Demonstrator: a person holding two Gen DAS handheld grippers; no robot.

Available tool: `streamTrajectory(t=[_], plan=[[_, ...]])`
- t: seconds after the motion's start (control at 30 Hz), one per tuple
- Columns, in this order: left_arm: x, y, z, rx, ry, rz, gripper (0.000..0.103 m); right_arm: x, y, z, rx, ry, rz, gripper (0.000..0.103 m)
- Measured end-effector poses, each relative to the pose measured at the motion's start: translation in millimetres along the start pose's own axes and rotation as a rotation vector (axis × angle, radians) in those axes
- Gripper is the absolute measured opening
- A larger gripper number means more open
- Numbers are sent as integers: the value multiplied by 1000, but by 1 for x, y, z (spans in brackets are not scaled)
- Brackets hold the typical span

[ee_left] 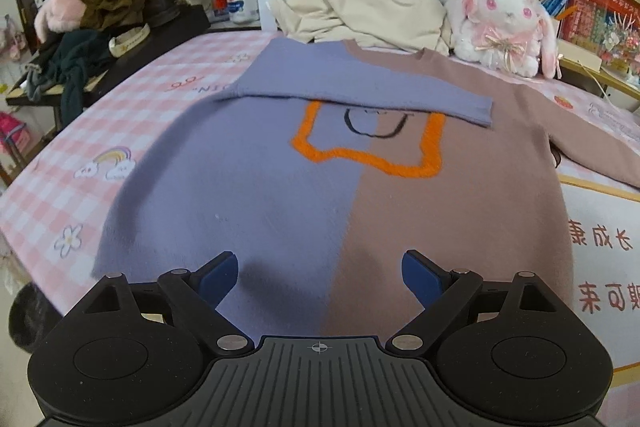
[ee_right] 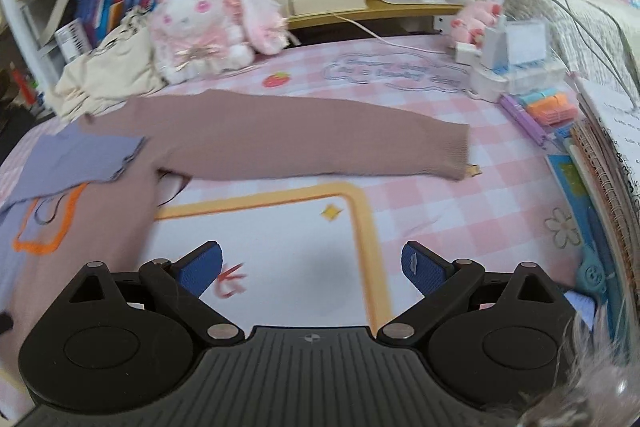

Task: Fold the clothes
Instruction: 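Move the right gripper over the dusty-pink sleeve cuff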

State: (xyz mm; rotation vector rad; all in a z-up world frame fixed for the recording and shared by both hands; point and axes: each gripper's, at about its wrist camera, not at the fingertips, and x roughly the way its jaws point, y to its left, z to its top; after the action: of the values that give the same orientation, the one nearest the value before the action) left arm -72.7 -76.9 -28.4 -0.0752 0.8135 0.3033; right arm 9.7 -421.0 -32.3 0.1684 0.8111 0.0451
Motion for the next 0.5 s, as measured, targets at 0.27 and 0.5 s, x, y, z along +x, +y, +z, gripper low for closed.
streamTrajectory(t=[0.27, 0.5], plan=[[-2, -16, 0, 8, 15, 39, 91, 15, -36, 23, 60, 16, -29, 94], [-3, -23, 2, 22, 19, 60, 91, 30, -64, 41, 112, 40, -52, 84]])
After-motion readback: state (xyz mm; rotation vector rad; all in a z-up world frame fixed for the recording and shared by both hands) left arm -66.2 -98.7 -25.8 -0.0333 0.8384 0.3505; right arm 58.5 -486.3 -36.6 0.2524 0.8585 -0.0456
